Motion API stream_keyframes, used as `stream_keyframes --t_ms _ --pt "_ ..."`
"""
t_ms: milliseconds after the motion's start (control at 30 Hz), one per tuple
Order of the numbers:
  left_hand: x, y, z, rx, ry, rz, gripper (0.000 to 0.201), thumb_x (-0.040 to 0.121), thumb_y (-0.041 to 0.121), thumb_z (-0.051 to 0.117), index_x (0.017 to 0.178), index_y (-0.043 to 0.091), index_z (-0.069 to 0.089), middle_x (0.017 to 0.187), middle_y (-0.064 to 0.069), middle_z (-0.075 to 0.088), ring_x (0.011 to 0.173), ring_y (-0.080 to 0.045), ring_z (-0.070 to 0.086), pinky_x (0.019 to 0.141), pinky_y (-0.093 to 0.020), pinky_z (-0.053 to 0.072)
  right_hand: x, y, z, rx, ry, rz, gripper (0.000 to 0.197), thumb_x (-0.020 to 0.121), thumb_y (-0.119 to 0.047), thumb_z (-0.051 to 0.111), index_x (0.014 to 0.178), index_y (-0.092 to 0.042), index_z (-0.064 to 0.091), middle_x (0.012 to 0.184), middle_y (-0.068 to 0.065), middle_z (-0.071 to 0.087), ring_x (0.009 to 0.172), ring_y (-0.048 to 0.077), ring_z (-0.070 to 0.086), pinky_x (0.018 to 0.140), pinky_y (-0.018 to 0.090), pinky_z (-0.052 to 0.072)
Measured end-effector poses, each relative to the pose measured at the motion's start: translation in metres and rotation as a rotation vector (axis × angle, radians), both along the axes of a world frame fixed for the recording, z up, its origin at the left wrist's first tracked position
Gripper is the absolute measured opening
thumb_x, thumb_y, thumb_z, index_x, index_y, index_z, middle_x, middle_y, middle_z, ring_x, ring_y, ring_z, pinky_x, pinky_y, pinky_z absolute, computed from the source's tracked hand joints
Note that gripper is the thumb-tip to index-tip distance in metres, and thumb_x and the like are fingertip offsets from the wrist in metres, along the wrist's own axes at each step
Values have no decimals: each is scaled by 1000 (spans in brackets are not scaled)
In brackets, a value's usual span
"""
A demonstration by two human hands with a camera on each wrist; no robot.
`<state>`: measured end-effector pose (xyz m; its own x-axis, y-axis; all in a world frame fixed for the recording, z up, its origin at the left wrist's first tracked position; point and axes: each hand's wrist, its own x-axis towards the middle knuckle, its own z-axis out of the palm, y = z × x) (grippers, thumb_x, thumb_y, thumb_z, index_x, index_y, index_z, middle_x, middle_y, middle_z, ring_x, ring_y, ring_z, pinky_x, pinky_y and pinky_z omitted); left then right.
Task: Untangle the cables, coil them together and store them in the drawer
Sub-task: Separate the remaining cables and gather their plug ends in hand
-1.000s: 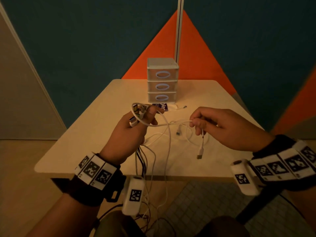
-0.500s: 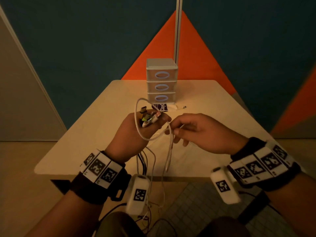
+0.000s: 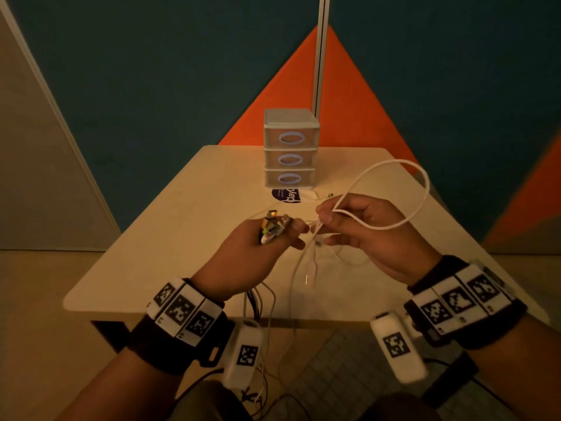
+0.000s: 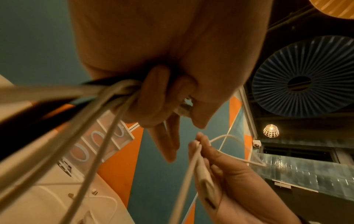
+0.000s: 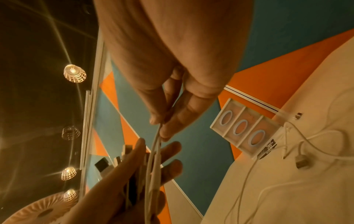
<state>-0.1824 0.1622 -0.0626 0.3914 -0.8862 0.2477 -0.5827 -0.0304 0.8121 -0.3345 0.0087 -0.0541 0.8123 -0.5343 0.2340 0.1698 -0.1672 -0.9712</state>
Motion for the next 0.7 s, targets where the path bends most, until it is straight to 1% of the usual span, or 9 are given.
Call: stream_keyframes --t_ms 133,267,367,400,467,500,533,600,700 --pt "-10 -3 -5 3 -115 -88 27 98 43 57 89 23 72 88 8 72 83 -2 65 76 -17 46 2 2 2 96 -59 -27 24 86 -15 68 106 -3 71 98 15 76 91 22 76 72 26 60" --pt "-14 -8 -13 -68 -126 -40 10 92 35 70 92 25 73 87 10 72 82 -2 66 74 -21 48 1 5 1 67 -41 -42 15 90 -10 68 104 -6 72 97 17 77 88 24 76 72 27 61" --pt "-15 -6 -10 -96 -97 -81 12 93 33 69 93 23 74 86 10 72 82 -4 66 74 -24 49 -1 3 -2 74 -43 -55 18 91 -8 67 109 -9 70 100 17 76 86 24 76 70 27 61" --pt "-16 -5 -9 -97 -70 -104 15 96 33 65 94 21 74 83 11 71 78 -2 66 71 -21 49 -3 2 -3 75 -50 -51 20 91 -8 67 111 -10 69 100 17 76 86 24 76 71 27 61" --pt "-19 -3 -5 -66 71 -126 26 101 33 55 100 14 73 63 17 63 56 2 58 56 -14 42 -5 1 -5 70 -61 -53 23 89 -9 69 112 -11 68 100 16 77 88 25 76 72 28 61" --pt "-20 -3 -4 -39 148 -123 30 103 34 51 103 13 73 53 18 55 45 0 48 49 -15 36 -5 1 -6 61 -67 -54 23 87 -11 70 109 -11 68 100 14 77 88 25 76 72 27 61" --pt "-19 -3 -5 -19 195 -129 32 103 36 50 103 13 72 48 17 49 41 -2 38 46 -18 32 -6 2 -7 46 -74 -55 22 84 -14 72 106 -11 68 97 11 77 87 23 76 72 27 60" --pt "-18 -4 -6 4 173 -157 27 102 35 53 100 14 69 53 17 51 42 -3 35 45 -16 30 -6 3 -9 -9 -74 -54 22 80 -18 74 101 -12 69 92 8 78 85 20 76 71 25 58" --pt "-16 -4 -7 -14 159 -177 16 99 22 62 98 6 66 65 18 57 48 6 48 49 -7 35 -6 2 -10 -115 -41 -47 23 78 -19 76 100 -11 70 90 9 78 81 21 76 68 23 56"
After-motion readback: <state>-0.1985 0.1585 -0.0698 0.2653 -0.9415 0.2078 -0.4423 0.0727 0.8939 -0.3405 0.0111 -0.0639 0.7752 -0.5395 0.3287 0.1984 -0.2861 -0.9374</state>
